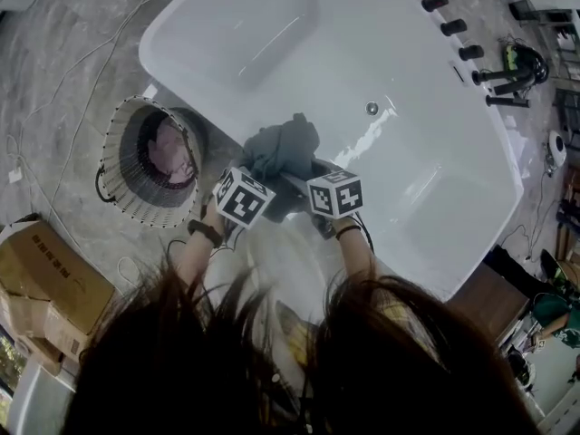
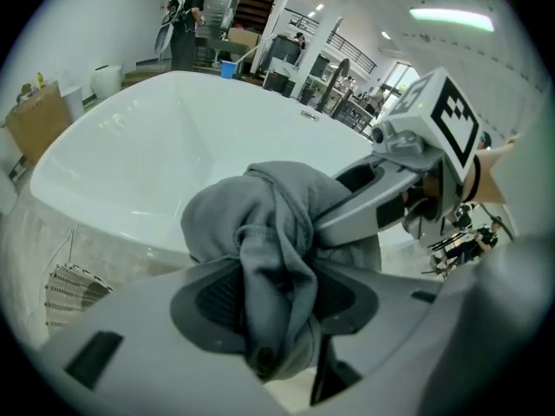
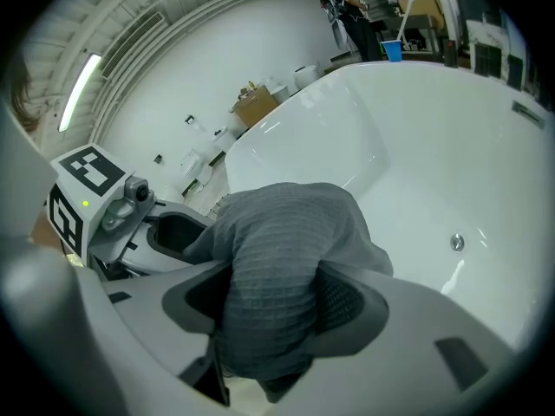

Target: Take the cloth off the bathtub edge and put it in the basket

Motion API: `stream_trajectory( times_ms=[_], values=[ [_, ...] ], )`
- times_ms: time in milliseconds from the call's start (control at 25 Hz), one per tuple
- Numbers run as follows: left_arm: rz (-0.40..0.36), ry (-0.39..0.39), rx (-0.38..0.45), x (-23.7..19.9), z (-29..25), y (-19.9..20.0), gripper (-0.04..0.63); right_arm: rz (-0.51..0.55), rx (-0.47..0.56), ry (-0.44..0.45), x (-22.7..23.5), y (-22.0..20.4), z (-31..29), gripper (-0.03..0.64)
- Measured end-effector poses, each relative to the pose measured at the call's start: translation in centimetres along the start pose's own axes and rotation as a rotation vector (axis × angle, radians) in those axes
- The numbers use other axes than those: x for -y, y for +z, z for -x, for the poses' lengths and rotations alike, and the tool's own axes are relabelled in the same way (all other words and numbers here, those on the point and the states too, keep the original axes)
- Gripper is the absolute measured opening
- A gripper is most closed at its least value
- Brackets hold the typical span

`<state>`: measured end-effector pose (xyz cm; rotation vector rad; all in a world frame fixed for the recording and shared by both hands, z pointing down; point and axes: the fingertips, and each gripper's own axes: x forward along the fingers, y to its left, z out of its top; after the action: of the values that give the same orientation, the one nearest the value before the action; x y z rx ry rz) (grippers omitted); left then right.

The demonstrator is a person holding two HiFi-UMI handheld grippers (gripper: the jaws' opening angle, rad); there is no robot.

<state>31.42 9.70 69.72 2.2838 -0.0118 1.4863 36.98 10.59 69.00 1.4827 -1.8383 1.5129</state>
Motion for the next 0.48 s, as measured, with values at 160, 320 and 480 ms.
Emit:
stream_trajectory(
  times_ms=[160, 320, 480],
  values=[
    [0.043, -0.012, 0.021, 0.2, 0.2, 0.2, 0.181, 0.016, 0.016, -0.011, -0.1, 0.3, 0.5, 0.246],
    [0.083, -0.027, 0.049, 0.6, 0.4, 0.3, 0.152, 0.042, 0.027, -0.022, -0.4, 0.4, 1.0, 0.210],
    [0.092, -0.023, 0.073, 0.9, 1.0, 0.4, 0.141, 0.073, 0.028, -0.018, -1.2, 0.8, 1.5, 0.187]
  ],
)
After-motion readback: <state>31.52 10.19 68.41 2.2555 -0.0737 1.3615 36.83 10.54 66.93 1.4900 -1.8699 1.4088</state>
